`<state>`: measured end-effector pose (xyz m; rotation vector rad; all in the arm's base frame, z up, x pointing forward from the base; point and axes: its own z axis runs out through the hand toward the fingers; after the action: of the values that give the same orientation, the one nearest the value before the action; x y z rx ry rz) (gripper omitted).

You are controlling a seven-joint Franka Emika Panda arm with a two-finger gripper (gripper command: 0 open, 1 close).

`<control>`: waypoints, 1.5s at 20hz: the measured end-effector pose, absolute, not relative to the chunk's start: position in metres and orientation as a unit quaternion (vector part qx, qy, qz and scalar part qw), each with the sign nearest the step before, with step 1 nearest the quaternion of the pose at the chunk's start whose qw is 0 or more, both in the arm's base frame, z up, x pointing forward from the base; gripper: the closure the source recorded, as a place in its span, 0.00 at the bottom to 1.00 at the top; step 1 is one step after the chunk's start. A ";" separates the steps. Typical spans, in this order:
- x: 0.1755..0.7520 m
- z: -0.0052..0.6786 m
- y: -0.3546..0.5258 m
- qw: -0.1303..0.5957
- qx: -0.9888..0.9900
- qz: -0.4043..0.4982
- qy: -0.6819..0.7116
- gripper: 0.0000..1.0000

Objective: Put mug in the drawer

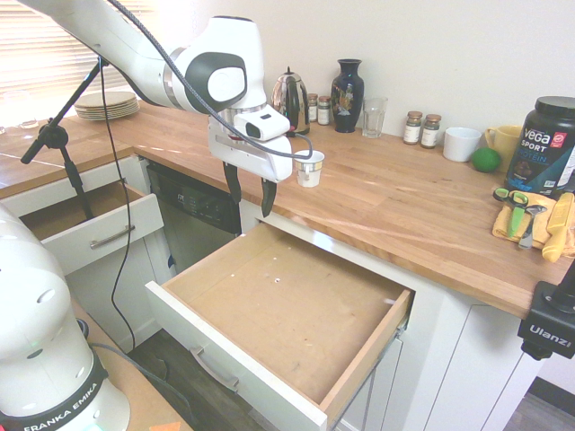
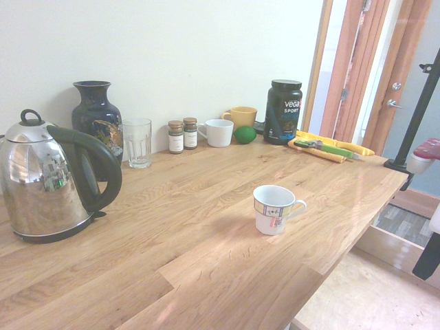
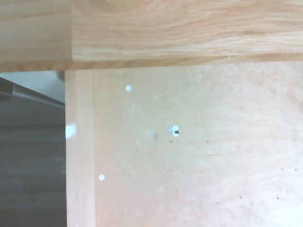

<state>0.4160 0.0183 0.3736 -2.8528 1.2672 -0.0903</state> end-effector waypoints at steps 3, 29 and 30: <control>0.417 0.373 0.019 0.009 -0.916 -0.033 0.400 0.00; 0.649 0.433 0.123 0.013 -0.909 -0.090 0.407 0.00; 0.656 0.429 0.123 0.011 -0.908 -0.089 0.409 0.00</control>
<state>0.6564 0.1227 0.4295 -2.8331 1.2754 -0.2776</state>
